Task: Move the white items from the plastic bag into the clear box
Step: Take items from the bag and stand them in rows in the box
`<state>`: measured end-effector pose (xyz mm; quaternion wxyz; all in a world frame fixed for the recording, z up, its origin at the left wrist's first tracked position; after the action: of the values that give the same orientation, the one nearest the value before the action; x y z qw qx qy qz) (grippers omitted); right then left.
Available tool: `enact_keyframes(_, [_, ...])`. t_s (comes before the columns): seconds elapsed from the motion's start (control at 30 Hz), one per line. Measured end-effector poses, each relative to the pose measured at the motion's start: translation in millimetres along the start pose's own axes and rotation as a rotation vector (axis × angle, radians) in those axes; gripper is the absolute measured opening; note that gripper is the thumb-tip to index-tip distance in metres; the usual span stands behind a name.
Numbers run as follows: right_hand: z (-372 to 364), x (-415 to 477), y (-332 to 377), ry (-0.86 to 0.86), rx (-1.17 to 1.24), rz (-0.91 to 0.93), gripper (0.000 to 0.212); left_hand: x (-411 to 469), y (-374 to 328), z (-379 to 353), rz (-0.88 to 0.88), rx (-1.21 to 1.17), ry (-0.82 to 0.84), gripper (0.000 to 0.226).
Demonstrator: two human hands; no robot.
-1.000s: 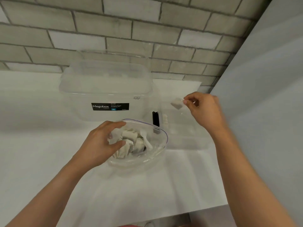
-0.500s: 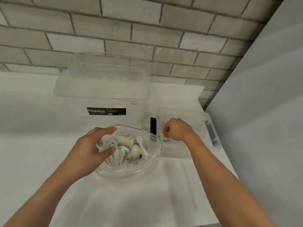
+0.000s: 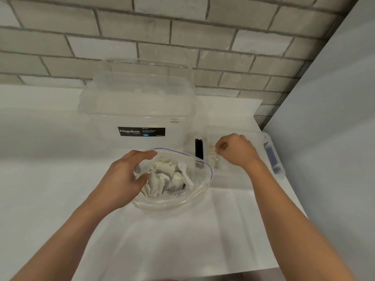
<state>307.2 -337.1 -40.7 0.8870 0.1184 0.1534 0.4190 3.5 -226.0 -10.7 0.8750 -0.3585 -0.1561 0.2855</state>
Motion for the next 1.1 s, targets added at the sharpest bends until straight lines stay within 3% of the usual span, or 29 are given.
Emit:
enact_keyframes(0.1, [46.8,-43.3,28.6,-0.27,0.207,0.108,0.007,-0.6,1.6,0.9,0.002,0.017,0.012,0.054])
enact_keyframes(0.17, [63.6,-82.2,63.7,-0.359,0.4,0.212,0.009,-1.2,1.8,1.1,-0.004,0.014,0.021,0.055])
enact_keyframes(0.27, [44.5,-113.7,117.1,-0.228,0.558,0.366,0.011,-2.4,3.4,-1.0,-0.025,0.021,0.041,0.059])
enact_keyframes(0.33, [7.0,-115.3,143.6,-0.027,0.459,0.409,0.01,-3.2,4.3,-4.4,-0.042,0.039,0.067,0.062])
enact_keyframes(0.4, [-34.4,-107.9,154.9,0.107,0.201,0.415,0.015,-4.2,3.6,-8.3,-0.054,0.062,0.089,0.065])
enact_keyframes(0.47, [-70.3,-94.6,152.8,0.168,-0.077,0.387,0.023,-5.1,1.3,-14.8,-0.057,0.075,0.111,0.067])
enact_keyframes(0.57, [-98.0,-75.9,135.1,0.172,-0.277,0.247,0.025,-7.2,-8.8,-31.9,-0.082,0.084,0.156,0.068])
enact_keyframes(0.77, [-104.3,-66.0,120.6,0.091,-0.357,0.154,0.03,-3.2,-7.1,-37.5,-0.087,0.063,0.154,0.069])
enact_keyframes(1.1, [-82.6,-79.8,126.4,0.075,-0.186,0.241,0.023,1.5,-5.2,-34.0,-0.094,0.036,0.148,0.064])
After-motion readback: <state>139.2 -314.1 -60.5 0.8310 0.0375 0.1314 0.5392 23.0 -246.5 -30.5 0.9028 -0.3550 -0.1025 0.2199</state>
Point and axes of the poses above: each hand's wrist, its own x-axis towards the middle knuckle, its own z-axis out of the back of the hand, y = z × x, the point moved 10 cm from there along x, towards the middle knuckle, and after that the axes turned 5 degrees about y, right-handed, at the moved point
